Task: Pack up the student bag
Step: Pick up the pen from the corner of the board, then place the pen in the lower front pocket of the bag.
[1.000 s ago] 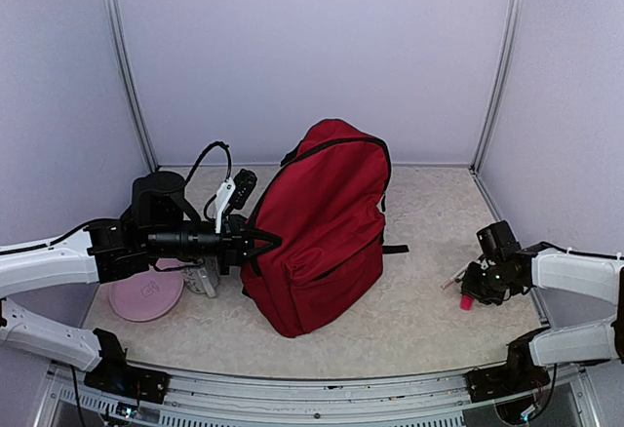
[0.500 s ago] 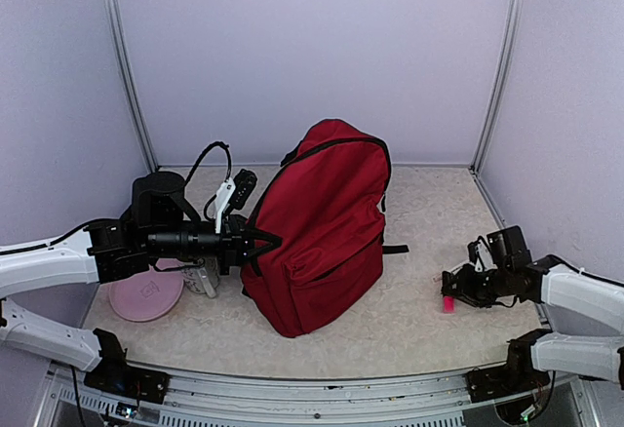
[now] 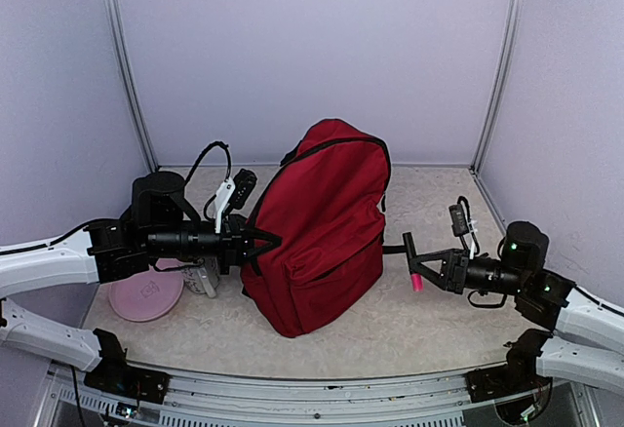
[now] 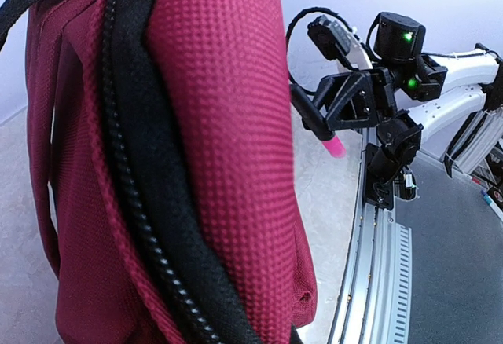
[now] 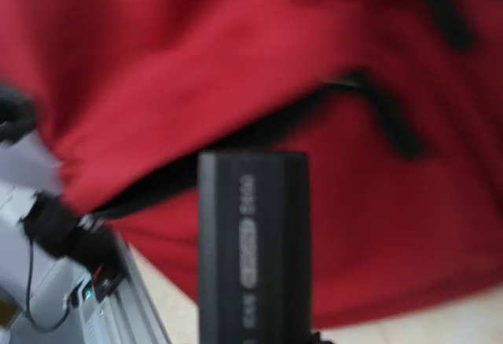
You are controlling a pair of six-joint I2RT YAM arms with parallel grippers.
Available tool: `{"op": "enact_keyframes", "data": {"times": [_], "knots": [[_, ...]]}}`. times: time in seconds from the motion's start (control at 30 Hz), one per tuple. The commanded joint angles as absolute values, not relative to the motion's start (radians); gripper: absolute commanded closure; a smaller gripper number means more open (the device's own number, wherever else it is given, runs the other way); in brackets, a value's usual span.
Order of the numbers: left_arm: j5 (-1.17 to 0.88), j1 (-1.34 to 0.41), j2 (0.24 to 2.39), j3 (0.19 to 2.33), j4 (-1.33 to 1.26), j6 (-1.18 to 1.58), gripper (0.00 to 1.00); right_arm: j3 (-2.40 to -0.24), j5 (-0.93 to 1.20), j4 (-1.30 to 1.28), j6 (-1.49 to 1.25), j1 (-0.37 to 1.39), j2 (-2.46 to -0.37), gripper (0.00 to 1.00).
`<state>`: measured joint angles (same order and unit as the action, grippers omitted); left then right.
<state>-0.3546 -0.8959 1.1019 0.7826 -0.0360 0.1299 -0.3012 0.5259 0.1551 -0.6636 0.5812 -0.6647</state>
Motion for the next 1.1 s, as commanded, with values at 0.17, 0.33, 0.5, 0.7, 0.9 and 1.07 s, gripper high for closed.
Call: {"op": "enact_keyframes", "data": {"times": [0.17, 0.33, 0.5, 0.7, 0.9, 1.07], "knots": [[-0.332, -0.885, 1.076, 0.807, -0.048, 0.113, 1.0, -0.482, 0.474, 0.104, -0.389, 0.773, -0.916, 1.0], [-0.342, -0.884, 1.078, 0.807, -0.049, 0.114, 1.0, -0.582, 0.382, 0.076, -0.25, 0.876, -1.06, 1.0], [-0.345, -0.884, 1.077, 0.805, -0.051, 0.114, 1.0, -0.763, 0.272, -0.068, -0.055, 0.902, -1.199, 1.0], [-0.346, -0.884, 1.081, 0.804, -0.052, 0.112, 1.0, -0.974, 0.118, -0.243, 0.203, 0.934, -1.341, 1.0], [-0.357, -0.884, 1.089, 0.805, -0.05, 0.111, 1.0, -1.065, -0.017, -0.253, 0.577, 1.022, -1.366, 1.0], [-0.364, -0.884, 1.097, 0.807, -0.051, 0.112, 1.0, -1.006, -0.179, -0.17, 0.973, 1.092, -1.38, 1.0]]}}
